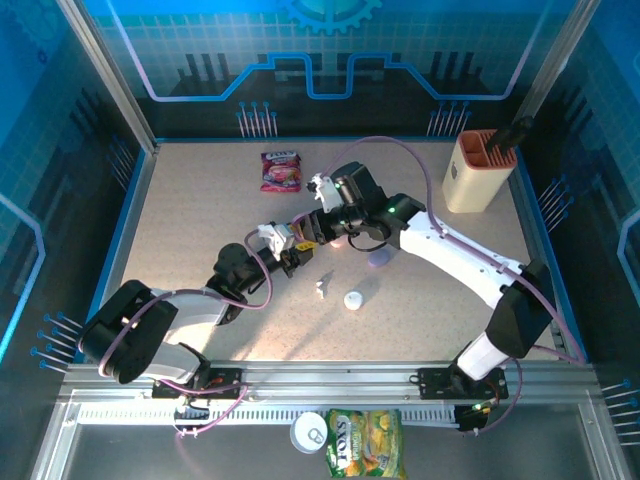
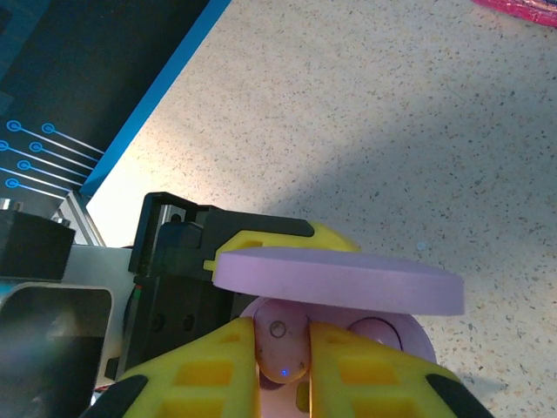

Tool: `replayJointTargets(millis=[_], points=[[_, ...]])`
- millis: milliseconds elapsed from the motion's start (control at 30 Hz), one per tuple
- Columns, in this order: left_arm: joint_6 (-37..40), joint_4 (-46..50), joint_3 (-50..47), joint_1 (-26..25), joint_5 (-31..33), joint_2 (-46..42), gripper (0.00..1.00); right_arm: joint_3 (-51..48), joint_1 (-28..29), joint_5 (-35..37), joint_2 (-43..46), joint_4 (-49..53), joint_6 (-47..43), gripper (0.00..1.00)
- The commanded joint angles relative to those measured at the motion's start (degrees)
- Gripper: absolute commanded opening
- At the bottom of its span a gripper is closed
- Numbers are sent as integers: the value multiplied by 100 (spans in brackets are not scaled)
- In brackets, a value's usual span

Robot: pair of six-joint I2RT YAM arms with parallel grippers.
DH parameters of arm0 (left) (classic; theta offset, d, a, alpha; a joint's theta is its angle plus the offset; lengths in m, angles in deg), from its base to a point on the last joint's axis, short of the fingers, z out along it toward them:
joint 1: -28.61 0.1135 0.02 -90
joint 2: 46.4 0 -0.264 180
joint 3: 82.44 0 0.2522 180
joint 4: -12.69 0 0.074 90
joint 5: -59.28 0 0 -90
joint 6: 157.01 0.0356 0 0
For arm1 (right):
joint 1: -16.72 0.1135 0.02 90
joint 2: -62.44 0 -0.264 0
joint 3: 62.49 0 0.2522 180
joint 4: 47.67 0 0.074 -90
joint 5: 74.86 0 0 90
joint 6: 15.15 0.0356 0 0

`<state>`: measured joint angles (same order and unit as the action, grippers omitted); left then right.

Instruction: Insert the wireless bluetooth earbuds into the charging case

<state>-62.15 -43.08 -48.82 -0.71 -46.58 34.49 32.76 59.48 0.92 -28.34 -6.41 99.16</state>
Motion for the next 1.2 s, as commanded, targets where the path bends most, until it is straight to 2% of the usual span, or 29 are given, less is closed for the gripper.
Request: replayJointTargets(millis=[0, 233, 367, 600, 700, 900, 1167], points=[[-7, -255, 167, -41, 56, 85, 32, 198, 65, -208, -96, 53, -67, 17], [-56, -323, 184, -42, 274, 126, 32, 112, 76, -214, -73, 106, -45, 19], [-64, -323, 172, -42, 272, 112, 32, 98, 76, -24, 37, 127, -70, 33], [-118, -276, 124, -50, 170, 74, 32, -222, -57, 108, 661, -203, -173, 41], [-58, -264, 94, -42, 137, 86, 32, -199, -175, -1, 807, -188, -206, 40], [50, -219, 82, -56, -288, 42, 32, 319, -387, 66, 543, 219, -392, 27], [50, -252, 54, -85, -603, -71, 30, 1000, -416, -112, -157, 740, -671, 25]])
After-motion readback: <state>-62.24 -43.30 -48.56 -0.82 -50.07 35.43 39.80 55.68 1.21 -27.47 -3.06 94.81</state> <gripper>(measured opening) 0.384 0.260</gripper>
